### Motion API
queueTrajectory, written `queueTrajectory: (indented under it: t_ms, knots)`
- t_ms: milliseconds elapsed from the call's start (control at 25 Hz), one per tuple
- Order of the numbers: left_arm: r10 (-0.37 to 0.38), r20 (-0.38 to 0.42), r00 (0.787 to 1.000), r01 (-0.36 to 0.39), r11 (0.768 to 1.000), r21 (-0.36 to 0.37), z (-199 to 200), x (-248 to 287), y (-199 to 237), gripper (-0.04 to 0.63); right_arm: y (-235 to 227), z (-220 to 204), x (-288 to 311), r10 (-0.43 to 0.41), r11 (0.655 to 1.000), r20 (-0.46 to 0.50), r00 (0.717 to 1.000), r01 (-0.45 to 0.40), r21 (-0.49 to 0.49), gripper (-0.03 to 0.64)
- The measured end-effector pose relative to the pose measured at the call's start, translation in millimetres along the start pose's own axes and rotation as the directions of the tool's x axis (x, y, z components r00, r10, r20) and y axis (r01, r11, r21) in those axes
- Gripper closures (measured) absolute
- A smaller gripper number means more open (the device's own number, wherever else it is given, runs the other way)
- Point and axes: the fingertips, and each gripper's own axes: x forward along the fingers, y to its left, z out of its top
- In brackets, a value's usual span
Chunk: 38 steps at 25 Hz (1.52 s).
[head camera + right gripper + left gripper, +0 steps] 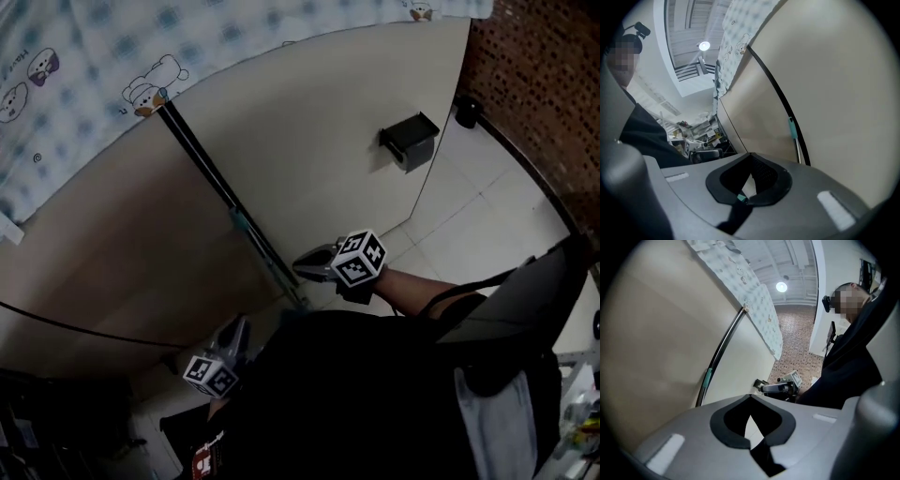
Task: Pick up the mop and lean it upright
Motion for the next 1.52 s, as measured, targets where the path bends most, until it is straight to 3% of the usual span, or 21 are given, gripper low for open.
queueTrajectory:
  t_ms: [520, 840, 1040, 1320, 1520]
  knots:
    - [-0.039, 0.006, 0.999, 0.039, 0.999, 0.007, 3.7, 2.6, 7.9, 0.594, -4.5, 0.2, 5.3, -0.022, 1.000, -0.030, 0.999, 0.022, -0.014, 0.603]
    - [-0.038, -0.038, 0.999, 0.037, 0.999, -0.013, -1.6, 12.0, 24.7, 0.594, -8.3, 0.1, 13.7, -0.027, 0.999, -0.045, 0.999, 0.027, -0.019, 0.603]
    - [-0.011, -0.103, 0.995, 0.010, 1.000, -0.010, -17.2, 38.0, 48.8, 0.594, -19.5, 0.2, 20.1, -0.034, 0.999, -0.050, 0.998, 0.033, -0.016, 0.603]
    - [0.066, -0.202, 0.977, -0.057, 0.997, 0.051, -28.8, 106.5, 101.1, 0.594, -43.2, -4.5, 7.6, -0.073, 0.997, -0.022, 0.997, 0.073, 0.004, 0.603]
    - [0.142, -0.287, 0.947, -0.117, 0.988, 0.102, -46.6, 156.1, 141.1, 0.547, -56.6, -7.4, -4.9, -0.091, 0.996, 0.001, 0.996, 0.091, 0.017, 0.603]
